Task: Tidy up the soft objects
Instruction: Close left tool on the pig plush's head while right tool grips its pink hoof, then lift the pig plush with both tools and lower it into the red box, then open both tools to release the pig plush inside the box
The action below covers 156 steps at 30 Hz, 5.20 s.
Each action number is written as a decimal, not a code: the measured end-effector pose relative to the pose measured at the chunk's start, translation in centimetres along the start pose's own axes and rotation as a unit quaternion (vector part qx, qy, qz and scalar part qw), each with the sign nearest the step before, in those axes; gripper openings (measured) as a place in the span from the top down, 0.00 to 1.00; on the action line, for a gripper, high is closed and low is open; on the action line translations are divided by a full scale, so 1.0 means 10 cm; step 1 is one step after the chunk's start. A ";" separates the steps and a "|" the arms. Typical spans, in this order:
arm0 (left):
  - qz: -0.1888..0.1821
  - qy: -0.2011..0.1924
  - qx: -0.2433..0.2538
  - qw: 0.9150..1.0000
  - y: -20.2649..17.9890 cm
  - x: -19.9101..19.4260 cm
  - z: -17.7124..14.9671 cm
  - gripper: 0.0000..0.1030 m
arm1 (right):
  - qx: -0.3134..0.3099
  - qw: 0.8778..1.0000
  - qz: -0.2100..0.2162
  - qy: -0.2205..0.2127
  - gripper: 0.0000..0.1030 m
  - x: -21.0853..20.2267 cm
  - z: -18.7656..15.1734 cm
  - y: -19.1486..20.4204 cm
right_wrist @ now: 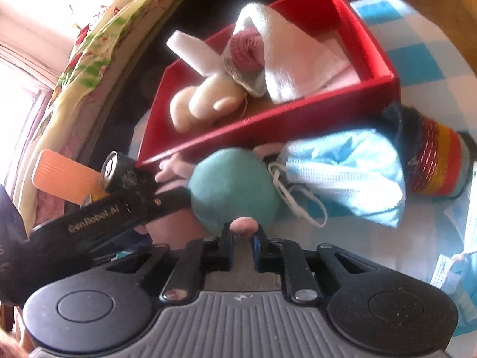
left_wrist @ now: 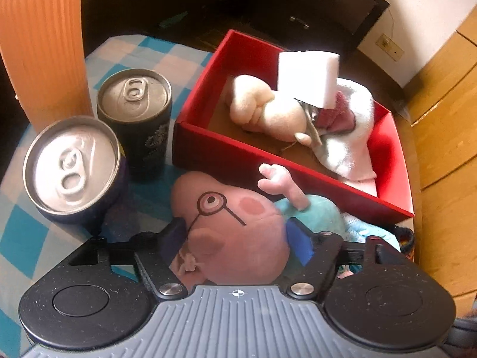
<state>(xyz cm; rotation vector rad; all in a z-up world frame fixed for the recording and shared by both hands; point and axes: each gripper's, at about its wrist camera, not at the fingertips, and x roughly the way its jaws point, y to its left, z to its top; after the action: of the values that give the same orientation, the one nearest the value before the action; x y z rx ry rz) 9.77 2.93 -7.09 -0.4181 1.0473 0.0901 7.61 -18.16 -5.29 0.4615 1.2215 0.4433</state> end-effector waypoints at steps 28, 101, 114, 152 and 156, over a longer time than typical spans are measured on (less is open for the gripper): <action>-0.036 -0.064 0.030 0.997 -0.18 -0.62 0.06 0.38 | -0.032 0.996 0.040 -0.076 1.00 -0.72 0.06 0.23; -0.018 -0.101 0.089 0.991 -0.86 -0.12 0.99 0.38 | -0.064 0.983 -0.021 -0.171 1.00 -0.69 1.04 0.28; 0.004 -0.086 0.116 0.989 -0.99 0.20 1.05 0.34 | -0.036 0.986 -0.048 -0.154 1.00 -0.37 1.19 0.03; 0.042 -0.059 0.107 0.992 -0.66 -0.12 0.54 0.31 | -0.066 0.986 -0.105 -0.115 0.89 -0.48 0.78 0.19; 0.042 -0.066 0.109 0.991 -0.65 -0.18 0.49 0.31 | -0.069 0.985 -0.106 -0.118 0.89 -0.52 0.74 0.21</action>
<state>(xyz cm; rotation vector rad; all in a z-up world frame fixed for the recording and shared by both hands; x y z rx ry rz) 14.63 -1.00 -1.55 -0.1672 0.9327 0.0761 13.08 -20.04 2.00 0.2530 0.9906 0.2800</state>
